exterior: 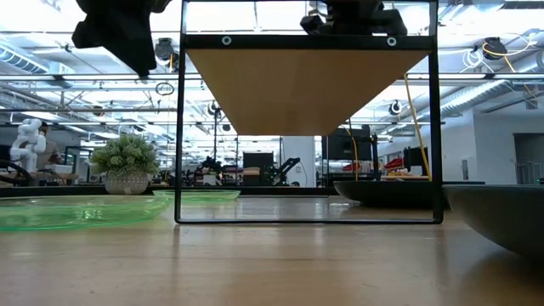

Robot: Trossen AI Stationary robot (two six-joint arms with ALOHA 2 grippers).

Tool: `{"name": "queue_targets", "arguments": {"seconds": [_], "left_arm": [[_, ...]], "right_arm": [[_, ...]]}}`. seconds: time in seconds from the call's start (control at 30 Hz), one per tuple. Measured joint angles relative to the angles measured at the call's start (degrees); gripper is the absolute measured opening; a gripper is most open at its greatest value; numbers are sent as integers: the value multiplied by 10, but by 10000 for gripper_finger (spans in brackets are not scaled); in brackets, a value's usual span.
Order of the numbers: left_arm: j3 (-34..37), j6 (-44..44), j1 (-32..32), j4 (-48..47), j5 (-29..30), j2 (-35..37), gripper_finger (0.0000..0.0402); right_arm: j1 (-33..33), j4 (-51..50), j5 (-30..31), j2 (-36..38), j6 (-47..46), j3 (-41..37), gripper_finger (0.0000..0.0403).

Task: Place and stack plates onto a shelf
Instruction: Stack the purple plate on top of the other purple plate on the shelf

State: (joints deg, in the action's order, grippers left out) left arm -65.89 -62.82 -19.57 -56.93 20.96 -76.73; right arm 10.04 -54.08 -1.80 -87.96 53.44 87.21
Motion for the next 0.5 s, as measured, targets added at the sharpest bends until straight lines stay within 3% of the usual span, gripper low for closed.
{"name": "queue_targets", "arguments": {"seconds": [0.5], "left_arm": [[0,-2,0,0,0,0,99]], "right_arm": [[0,35,0,0,19,-32,1]]}}
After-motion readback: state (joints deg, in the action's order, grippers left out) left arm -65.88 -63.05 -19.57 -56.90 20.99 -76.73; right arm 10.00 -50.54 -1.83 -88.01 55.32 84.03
